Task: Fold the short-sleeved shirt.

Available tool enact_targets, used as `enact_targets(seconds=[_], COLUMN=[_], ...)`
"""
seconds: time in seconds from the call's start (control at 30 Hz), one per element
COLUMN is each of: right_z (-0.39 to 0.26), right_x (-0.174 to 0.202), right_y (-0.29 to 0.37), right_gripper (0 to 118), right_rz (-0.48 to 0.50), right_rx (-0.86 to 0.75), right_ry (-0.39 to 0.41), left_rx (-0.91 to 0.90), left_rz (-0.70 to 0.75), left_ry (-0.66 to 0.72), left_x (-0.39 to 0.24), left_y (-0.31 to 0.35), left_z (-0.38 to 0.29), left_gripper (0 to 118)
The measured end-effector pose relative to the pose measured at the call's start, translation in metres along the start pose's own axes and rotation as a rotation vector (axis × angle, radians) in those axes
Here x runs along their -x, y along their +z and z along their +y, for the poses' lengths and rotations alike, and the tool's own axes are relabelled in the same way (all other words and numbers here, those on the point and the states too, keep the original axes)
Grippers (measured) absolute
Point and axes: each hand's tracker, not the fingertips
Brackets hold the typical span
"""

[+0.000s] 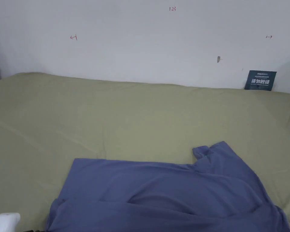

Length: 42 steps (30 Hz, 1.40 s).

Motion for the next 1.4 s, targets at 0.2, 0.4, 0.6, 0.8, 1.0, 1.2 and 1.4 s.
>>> enact_targets(seconds=[0.2,0.4,0.6,0.8,1.0,1.2,1.4], right_z=[-0.025,-0.05,-0.031,0.006,-0.002,0.0,0.021], right_x=[-0.012,-0.043,-0.031,0.06,0.139,0.155,0.15], right_y=[-0.001,-0.006,0.089,0.151,0.171,0.155,0.122], right_gripper=[10,77,74,31,0,0,0], right_rz=[0.002,-0.103,-0.166,-0.164,-0.222,-0.179,-0.157], right_rx=[0.057,0.081,-0.314,-0.683,-0.842,-0.816,-0.753], right_ry=[-0.03,-0.02,0.03,0.208,0.319,0.373,0.323], left_rx=[0.036,0.014,-0.268,-0.637,-0.819,-0.743,-0.459], left_rz=[0.003,0.013,0.101,0.101,0.166,0.121,0.043], left_ry=[0.048,0.146,0.147,-0.088,-0.197,-0.248,-0.071], left_x=[0.013,0.029,0.03,-0.076,-0.135,-0.143,-0.095], left_y=[-0.001,0.004,0.077,0.155,0.173,0.152,0.063], left_z=[-0.028,-0.045,-0.033,0.021,0.021,0.041,0.1], left_gripper=[6,51,74,72,0,0,40])
